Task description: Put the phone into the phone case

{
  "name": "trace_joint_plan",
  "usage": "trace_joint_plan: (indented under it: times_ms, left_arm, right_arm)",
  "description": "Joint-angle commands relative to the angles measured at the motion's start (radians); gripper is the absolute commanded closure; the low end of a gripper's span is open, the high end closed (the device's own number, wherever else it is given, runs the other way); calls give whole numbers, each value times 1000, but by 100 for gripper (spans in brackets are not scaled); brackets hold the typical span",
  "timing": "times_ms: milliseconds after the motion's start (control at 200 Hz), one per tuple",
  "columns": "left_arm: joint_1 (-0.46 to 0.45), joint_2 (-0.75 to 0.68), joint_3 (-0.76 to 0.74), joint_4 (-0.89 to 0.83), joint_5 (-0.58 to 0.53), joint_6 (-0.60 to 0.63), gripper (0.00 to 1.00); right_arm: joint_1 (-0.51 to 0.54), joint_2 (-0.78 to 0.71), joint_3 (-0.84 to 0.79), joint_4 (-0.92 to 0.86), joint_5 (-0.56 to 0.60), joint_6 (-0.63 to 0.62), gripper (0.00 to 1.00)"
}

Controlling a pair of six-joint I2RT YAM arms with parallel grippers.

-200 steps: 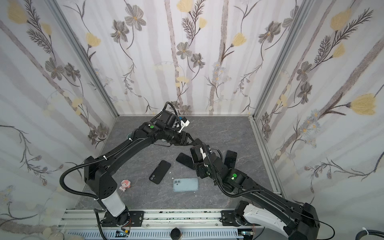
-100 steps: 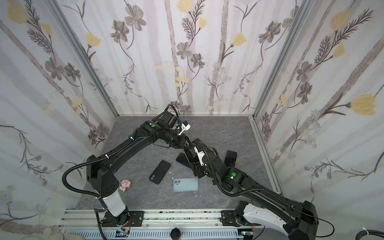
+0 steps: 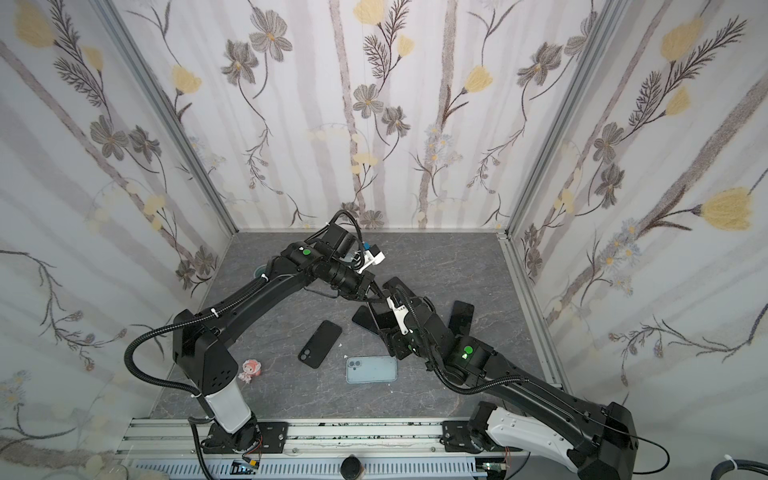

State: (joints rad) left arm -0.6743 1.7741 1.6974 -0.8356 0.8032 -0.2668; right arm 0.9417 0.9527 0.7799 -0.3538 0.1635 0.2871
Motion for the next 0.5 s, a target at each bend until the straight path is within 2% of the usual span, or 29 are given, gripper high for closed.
trace_joint_plan:
  times_ms: [0,60,285,420,495]
  left_arm:
    - [0,-5,-9,-22,-31,-10,98]
    - [2,-11,-12,-5,-37,-19,100]
    - [10,-86,-34,126,-77,-46,100]
    - [32,-163,-59,245,-125,-99,100]
    - [50,-219,-88,330,-163,-138,100]
  right_arm:
    - [2,-15,13,85,52,-19,43]
    - [2,-18,15,87,59,-19,41]
    - [3,-56,27,107,88,8,21]
    - [2,-93,68,144,98,33,1]
    - [2,-116,99,179,106,38,0]
